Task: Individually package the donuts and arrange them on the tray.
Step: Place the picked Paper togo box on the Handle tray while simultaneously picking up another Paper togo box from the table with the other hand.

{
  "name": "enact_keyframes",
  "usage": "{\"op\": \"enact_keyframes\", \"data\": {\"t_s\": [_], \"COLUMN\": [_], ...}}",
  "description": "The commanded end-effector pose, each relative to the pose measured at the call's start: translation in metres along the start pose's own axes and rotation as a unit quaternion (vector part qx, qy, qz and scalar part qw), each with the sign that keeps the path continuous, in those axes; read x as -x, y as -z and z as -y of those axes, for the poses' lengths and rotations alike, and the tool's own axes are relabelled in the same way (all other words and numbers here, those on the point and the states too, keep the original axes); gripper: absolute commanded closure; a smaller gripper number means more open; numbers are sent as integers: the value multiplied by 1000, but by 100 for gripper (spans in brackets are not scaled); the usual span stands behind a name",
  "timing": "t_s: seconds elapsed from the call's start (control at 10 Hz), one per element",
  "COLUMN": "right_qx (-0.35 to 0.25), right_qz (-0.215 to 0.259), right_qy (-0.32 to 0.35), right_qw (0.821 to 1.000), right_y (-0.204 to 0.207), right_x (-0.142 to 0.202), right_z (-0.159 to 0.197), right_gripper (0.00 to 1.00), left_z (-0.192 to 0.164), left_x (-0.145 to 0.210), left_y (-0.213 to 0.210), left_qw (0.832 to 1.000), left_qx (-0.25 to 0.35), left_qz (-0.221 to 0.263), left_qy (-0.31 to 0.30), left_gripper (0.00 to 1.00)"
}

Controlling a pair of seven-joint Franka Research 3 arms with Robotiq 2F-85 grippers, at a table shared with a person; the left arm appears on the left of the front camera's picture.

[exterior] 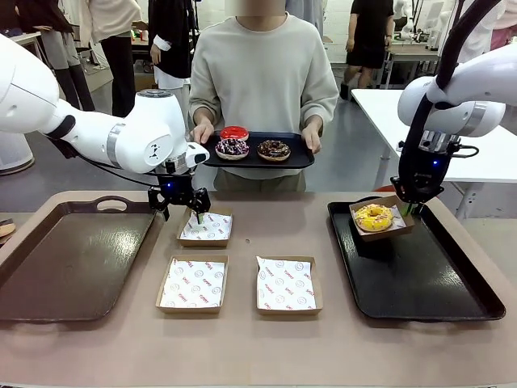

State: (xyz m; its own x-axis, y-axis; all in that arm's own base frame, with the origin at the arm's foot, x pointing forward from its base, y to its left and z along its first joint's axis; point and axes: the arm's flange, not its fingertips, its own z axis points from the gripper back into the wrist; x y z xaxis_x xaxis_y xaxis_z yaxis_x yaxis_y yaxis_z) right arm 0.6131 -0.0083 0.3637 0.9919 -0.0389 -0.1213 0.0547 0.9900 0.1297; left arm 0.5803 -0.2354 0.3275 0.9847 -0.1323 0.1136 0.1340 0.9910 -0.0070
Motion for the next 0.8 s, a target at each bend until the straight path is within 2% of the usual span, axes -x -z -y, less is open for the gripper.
{"op": "enact_keyframes", "data": {"t_s": [0.0,0.4,0.5,0.6,0.7], "right_qx": [-7,-11,-14,-15,-17], "right_qz": [2,1,-4,-5,-5], "right_qy": [-2,-4,-5,-7,-5], "right_qw": [1000,1000,1000,1000,1000], "right_y": [1,0,1,1,1], "right_x": [-11,-11,-10,-10,-10], "right_z": [3,4,4,4,5], "right_gripper": [99,99,39,39,0], "left_z": [1,0,0,0,0], "left_x": [-6,-7,-7,-8,-9], "left_y": [0,-1,-1,-1,0], "left_qw": [1000,1000,1000,1000,1000], "left_qx": [3,3,6,6,7], "left_qz": [-6,-2,-2,-6,-9], "left_qy": [-12,-25,-25,-28,-29], "left_gripper": [0,0,60,60,100]}}
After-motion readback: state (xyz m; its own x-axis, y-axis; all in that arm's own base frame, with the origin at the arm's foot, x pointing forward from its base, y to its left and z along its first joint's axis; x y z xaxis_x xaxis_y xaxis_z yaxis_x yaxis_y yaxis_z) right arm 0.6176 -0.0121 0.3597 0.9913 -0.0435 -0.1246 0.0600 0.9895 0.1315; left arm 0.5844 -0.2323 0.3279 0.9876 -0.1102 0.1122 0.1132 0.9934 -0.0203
